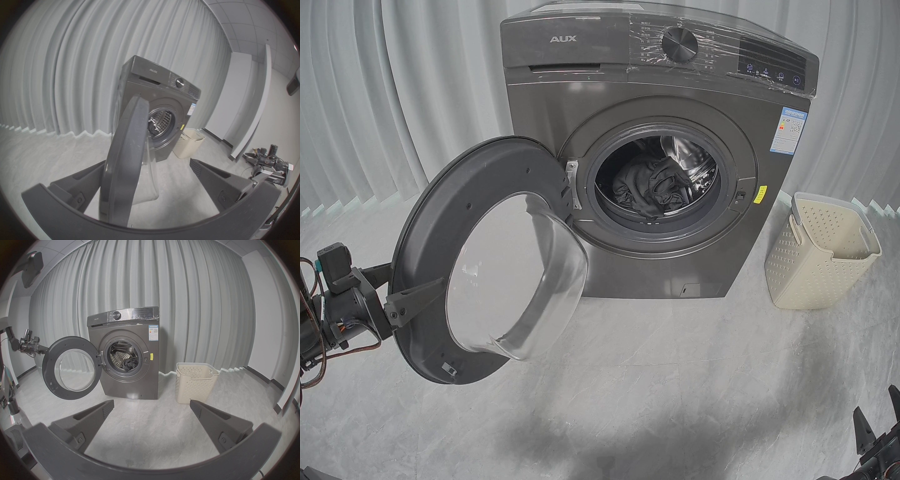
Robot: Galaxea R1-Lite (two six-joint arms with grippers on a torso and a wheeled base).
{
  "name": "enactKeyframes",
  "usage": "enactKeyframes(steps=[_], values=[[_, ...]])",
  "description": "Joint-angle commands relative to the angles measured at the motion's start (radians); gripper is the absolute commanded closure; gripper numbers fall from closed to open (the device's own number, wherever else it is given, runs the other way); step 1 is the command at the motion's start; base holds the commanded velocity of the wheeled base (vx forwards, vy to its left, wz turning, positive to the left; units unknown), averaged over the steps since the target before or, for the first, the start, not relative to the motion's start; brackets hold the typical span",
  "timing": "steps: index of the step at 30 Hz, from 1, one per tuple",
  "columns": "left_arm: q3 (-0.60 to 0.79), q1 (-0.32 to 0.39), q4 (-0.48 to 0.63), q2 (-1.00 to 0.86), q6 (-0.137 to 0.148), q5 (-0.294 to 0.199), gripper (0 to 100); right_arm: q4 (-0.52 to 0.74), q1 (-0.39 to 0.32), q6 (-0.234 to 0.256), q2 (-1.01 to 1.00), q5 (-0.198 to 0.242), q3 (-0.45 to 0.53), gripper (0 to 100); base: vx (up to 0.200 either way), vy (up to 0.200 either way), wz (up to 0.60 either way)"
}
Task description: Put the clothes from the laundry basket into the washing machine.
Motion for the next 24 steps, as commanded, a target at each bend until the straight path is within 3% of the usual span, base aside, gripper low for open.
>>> enactKeyframes(steps=[1,4,9,11,15,18,22,24], values=[[0.002,-0.09,0.0,-0.02,-0.008,-0.007,0,0.0,0.002,0.0,-0.013,0.0,0.008,0,0.0,0.0,0.0],[0.002,-0.159,0.002,-0.015,-0.017,-0.007,0,0.0,0.0,0.0,-0.013,0.0,0.008,0,0.0,0.0,0.0],[0.0,-0.29,-0.001,-0.011,-0.109,-0.002,0,0.0,0.002,0.001,-0.013,-0.001,0.008,0,0.0,0.0,0.0],[-0.001,-0.324,-0.003,-0.011,-0.121,-0.001,0,0.0,0.0,0.001,-0.013,-0.001,0.008,0,0.0,0.0,0.0],[0.005,-0.333,-0.001,-0.009,-0.113,0.015,0,0.0,0.0,0.003,-0.013,-0.001,0.008,0,0.0,0.0,0.0],[0.014,-0.327,-0.001,-0.022,-0.112,0.071,0,0.0,0.0,0.003,-0.013,-0.001,0.008,0,0.0,0.0,0.0],[0.013,-0.325,0.011,-0.06,-0.113,0.223,0,0.0,0.0,0.001,-0.013,0.0,0.008,0,0.0,0.0,0.0],[0.014,-0.325,0.013,-0.064,-0.11,0.269,0,0.0,0.0,0.0,-0.013,0.0,0.007,0,0.0,0.0,0.0]])
